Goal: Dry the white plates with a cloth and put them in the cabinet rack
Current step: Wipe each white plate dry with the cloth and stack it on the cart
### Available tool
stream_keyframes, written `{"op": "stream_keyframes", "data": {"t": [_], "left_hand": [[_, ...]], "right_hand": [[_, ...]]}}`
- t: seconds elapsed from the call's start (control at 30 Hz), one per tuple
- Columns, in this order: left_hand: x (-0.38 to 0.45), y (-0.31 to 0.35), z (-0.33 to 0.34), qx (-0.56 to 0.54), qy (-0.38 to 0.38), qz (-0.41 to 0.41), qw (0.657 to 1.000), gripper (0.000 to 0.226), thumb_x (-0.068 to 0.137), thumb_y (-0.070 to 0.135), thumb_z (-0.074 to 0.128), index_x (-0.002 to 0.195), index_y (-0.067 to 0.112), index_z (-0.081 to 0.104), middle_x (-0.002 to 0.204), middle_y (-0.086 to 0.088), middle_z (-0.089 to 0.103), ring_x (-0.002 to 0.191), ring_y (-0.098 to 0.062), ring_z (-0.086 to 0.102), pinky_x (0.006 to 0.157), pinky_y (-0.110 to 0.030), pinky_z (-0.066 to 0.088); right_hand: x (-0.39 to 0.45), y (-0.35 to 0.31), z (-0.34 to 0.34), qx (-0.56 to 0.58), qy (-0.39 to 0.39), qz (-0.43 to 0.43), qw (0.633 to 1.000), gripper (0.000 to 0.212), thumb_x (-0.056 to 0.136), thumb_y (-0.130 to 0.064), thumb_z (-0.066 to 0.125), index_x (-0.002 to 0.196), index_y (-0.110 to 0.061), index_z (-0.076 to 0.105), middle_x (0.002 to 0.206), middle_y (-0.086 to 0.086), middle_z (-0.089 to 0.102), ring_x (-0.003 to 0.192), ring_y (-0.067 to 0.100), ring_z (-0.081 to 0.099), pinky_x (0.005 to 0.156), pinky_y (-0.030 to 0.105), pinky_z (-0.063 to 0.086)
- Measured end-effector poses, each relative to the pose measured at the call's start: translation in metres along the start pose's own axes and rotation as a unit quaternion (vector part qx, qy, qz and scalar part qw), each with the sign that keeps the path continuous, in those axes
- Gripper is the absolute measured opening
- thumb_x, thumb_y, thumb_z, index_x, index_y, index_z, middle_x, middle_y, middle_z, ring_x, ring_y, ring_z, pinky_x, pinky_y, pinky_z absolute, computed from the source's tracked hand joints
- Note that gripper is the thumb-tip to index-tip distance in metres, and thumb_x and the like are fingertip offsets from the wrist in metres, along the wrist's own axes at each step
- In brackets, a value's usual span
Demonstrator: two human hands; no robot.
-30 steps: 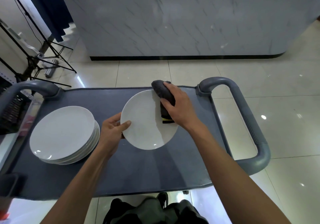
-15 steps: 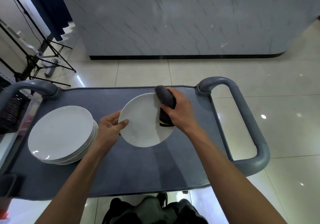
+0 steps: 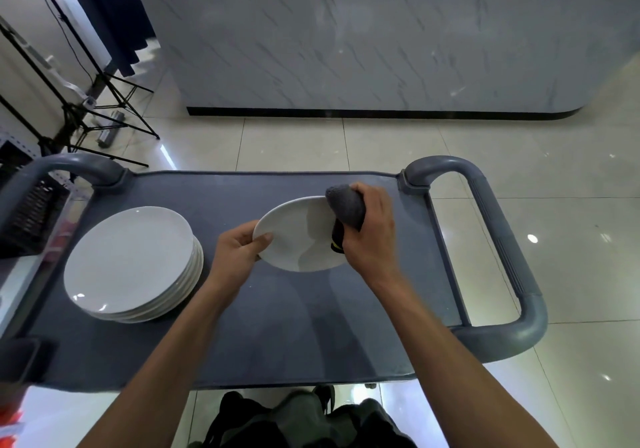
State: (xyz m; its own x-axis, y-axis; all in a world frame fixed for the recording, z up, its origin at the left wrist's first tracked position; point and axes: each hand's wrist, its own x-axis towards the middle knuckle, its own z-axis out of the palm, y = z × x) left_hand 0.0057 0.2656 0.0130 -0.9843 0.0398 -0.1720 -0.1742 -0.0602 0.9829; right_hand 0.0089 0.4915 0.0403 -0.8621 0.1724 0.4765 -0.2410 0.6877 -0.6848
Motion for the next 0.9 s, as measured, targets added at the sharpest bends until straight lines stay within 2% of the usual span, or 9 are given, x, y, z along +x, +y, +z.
{"op": "stream_keyframes", "data": {"t": [0.13,0.2,0.3,0.4,0.47,0.57,0.7,0.8,0.9], "left_hand": [[0.002,0.0,-0.003,-0.038,0.005,-0.021,0.999,0.033,0.091,-0.004,0.053,0.111,0.012,0.074,0.105,-0.005,0.075,0.095,-0.017,0.07,0.079,-0.032,0.059],[0.001,-0.002,-0.006,-0.058,0.049,-0.049,0.996,0.029,0.093,0.005,0.052,0.113,0.011,0.073,0.113,-0.008,0.074,0.103,-0.022,0.069,0.083,-0.038,0.057],[-0.004,-0.003,-0.007,-0.094,0.13,-0.148,0.976,0.02,0.097,0.027,0.055,0.096,0.012,0.069,0.103,-0.009,0.073,0.095,-0.028,0.07,0.073,-0.038,0.052],[-0.009,0.001,-0.005,-0.116,0.077,-0.262,0.955,0.043,0.095,0.055,0.052,0.087,0.014,0.064,0.095,-0.008,0.074,0.083,-0.027,0.073,0.067,-0.034,0.046],[-0.01,0.008,-0.003,-0.139,0.02,-0.301,0.943,0.064,0.088,0.071,0.05,0.098,0.011,0.068,0.102,-0.008,0.076,0.089,-0.029,0.074,0.067,-0.034,0.046],[-0.007,0.02,0.002,-0.193,-0.017,-0.324,0.926,0.086,0.08,0.083,0.048,0.114,0.007,0.067,0.113,-0.01,0.074,0.097,-0.033,0.073,0.066,-0.035,0.049],[-0.006,0.029,0.01,-0.235,0.02,-0.34,0.91,0.077,0.079,0.074,0.061,0.114,0.006,0.065,0.11,-0.009,0.075,0.091,-0.033,0.074,0.061,-0.032,0.051],[-0.006,0.031,0.013,-0.252,0.021,-0.339,0.906,0.051,0.085,0.051,0.068,0.111,0.007,0.063,0.105,-0.008,0.075,0.087,-0.032,0.075,0.057,-0.031,0.053],[-0.007,0.032,0.014,-0.291,0.028,-0.333,0.896,0.036,0.09,0.031,0.063,0.115,0.004,0.061,0.104,-0.012,0.074,0.089,-0.033,0.075,0.061,-0.034,0.057]], "right_hand": [[0.0,0.0,-0.004,0.012,0.038,-0.038,0.998,0.046,0.073,-0.001,0.062,0.117,-0.011,0.056,0.113,-0.001,0.052,0.1,0.024,0.051,0.082,0.036,0.047],[0.001,0.002,-0.005,0.019,0.06,-0.043,0.997,0.045,0.072,-0.002,0.061,0.117,-0.011,0.056,0.113,-0.003,0.052,0.1,0.025,0.052,0.083,0.035,0.047],[0.001,0.003,-0.006,0.021,0.079,-0.049,0.995,0.043,0.074,-0.006,0.056,0.117,-0.011,0.056,0.115,-0.002,0.052,0.101,0.025,0.052,0.086,0.032,0.046],[0.0,0.001,-0.005,0.019,0.087,-0.063,0.994,0.044,0.074,-0.007,0.051,0.117,-0.01,0.055,0.118,0.001,0.052,0.104,0.026,0.052,0.091,0.025,0.043],[-0.001,-0.001,-0.004,0.014,0.091,-0.078,0.993,0.045,0.073,-0.006,0.05,0.118,-0.01,0.053,0.119,0.004,0.052,0.105,0.027,0.052,0.094,0.02,0.038],[-0.006,-0.004,-0.003,0.003,0.086,-0.105,0.991,0.046,0.074,-0.003,0.049,0.119,-0.013,0.05,0.12,0.003,0.048,0.104,0.028,0.051,0.091,0.022,0.04],[-0.013,-0.005,-0.001,-0.01,0.077,-0.144,0.986,0.047,0.076,0.0,0.053,0.12,-0.014,0.051,0.121,0.005,0.047,0.102,0.031,0.052,0.084,0.032,0.046],[-0.018,-0.006,0.0,-0.02,0.065,-0.157,0.985,0.06,0.069,0.012,0.064,0.121,-0.014,0.051,0.121,0.005,0.047,0.102,0.033,0.053,0.082,0.038,0.048],[-0.024,-0.004,0.0,-0.021,0.044,-0.158,0.986,0.067,0.066,0.017,0.069,0.122,-0.014,0.05,0.122,0.006,0.046,0.105,0.033,0.052,0.085,0.041,0.049]]}}
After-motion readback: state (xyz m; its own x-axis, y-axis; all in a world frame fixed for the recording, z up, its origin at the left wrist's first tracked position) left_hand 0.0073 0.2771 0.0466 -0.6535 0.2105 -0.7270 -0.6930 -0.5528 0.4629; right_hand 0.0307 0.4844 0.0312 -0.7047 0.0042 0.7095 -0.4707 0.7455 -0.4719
